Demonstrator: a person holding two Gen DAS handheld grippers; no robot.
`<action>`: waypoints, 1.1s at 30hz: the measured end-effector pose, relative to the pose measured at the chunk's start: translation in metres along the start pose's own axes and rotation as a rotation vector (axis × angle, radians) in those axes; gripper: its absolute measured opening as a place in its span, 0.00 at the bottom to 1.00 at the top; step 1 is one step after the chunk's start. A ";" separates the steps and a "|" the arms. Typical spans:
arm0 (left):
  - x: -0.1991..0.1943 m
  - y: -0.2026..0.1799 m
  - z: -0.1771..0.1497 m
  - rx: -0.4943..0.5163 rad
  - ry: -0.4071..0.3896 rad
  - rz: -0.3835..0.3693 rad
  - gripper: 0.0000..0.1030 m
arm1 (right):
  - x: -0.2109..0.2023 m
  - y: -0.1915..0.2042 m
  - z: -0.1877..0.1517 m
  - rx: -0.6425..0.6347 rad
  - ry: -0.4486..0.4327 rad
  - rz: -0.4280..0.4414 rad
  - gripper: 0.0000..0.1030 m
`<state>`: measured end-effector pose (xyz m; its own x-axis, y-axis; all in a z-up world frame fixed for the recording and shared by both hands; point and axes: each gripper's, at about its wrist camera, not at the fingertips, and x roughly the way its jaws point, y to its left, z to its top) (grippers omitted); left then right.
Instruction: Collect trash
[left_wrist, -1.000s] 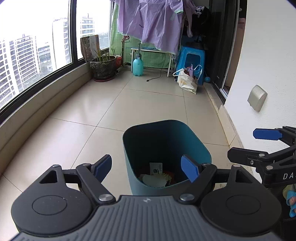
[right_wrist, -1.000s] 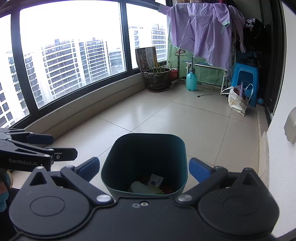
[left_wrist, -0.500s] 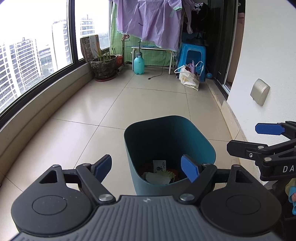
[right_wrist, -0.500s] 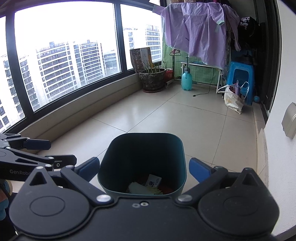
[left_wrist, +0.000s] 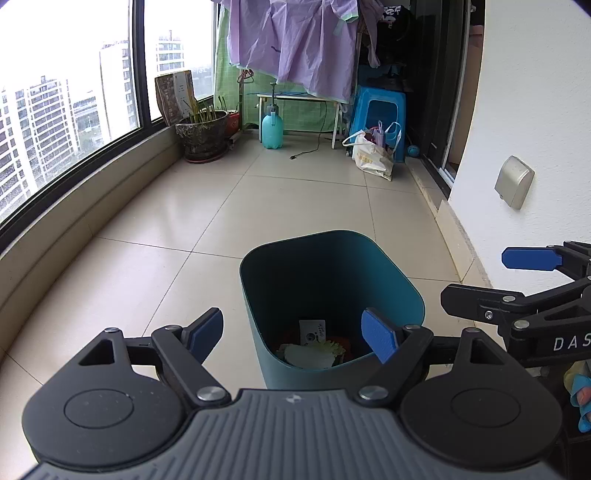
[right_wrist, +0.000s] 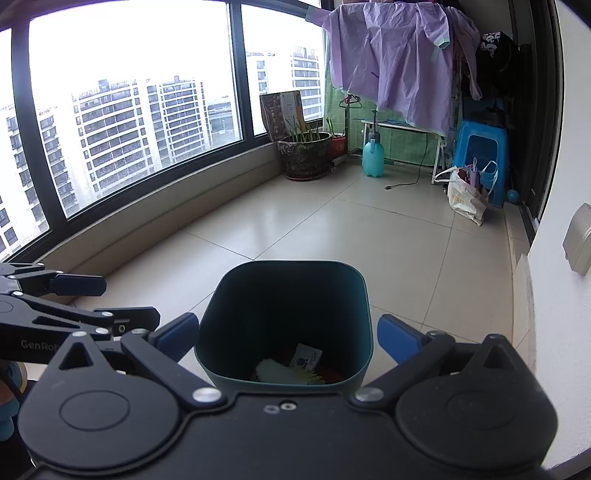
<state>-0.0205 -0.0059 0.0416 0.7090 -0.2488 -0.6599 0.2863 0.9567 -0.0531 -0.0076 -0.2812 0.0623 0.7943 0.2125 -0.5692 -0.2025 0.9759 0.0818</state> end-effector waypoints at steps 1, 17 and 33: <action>0.000 0.001 0.001 0.001 0.000 -0.002 0.80 | 0.000 0.000 0.000 0.002 0.001 0.001 1.00; -0.004 0.003 0.001 -0.013 -0.024 -0.041 0.80 | 0.002 -0.004 -0.001 0.030 0.003 -0.011 1.00; -0.012 -0.001 0.001 -0.024 -0.075 -0.060 0.80 | 0.004 0.001 -0.002 0.021 0.007 -0.020 1.00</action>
<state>-0.0286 -0.0037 0.0507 0.7378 -0.3152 -0.5969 0.3148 0.9429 -0.1089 -0.0064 -0.2792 0.0585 0.7943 0.1927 -0.5762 -0.1743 0.9808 0.0879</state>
